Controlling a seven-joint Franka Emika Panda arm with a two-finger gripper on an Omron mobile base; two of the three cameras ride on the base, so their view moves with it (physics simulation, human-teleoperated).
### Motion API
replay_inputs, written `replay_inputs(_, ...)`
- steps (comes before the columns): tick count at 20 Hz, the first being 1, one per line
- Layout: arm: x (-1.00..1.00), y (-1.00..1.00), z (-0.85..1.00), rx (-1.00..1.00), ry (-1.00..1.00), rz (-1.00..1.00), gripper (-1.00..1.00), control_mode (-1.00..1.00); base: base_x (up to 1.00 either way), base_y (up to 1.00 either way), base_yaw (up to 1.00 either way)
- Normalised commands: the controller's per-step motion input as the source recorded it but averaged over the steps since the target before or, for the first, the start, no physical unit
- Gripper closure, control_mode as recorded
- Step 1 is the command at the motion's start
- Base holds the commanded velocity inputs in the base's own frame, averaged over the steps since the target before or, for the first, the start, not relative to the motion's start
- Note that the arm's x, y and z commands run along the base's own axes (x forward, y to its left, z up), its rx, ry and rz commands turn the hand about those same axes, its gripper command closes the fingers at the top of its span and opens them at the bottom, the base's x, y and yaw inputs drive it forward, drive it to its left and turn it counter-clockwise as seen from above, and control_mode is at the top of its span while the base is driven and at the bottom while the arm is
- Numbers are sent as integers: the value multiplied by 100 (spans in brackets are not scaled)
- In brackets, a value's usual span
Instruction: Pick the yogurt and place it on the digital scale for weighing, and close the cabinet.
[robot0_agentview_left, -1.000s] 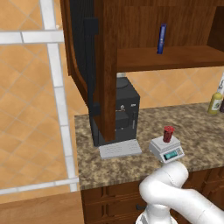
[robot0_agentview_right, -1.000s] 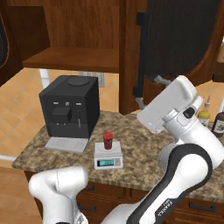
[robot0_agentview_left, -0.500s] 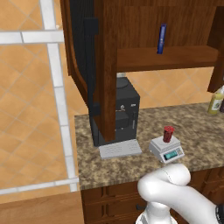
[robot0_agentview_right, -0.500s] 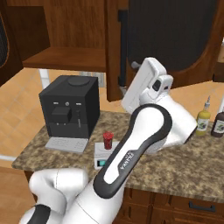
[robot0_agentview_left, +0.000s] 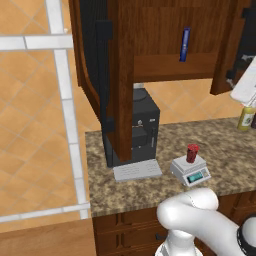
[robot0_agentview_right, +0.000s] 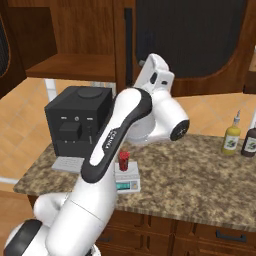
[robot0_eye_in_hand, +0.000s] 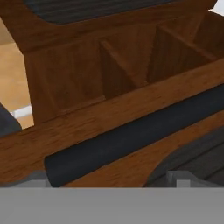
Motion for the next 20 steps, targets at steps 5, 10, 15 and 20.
replay_inputs(5, 100, -4, -3, 0, 15, -12, -100, -100, 0, 0, 0)
replay_inputs(10, 100, -25, -7, 1, 10, -4, -100, -100, 0, 0, 0)
replay_inputs(15, 100, -18, -22, 2, 1, -3, -100, -100, 0, 0, 0)
replay_inputs(20, 84, -16, -65, 3, -6, -7, -100, -100, 0, 0, 0)
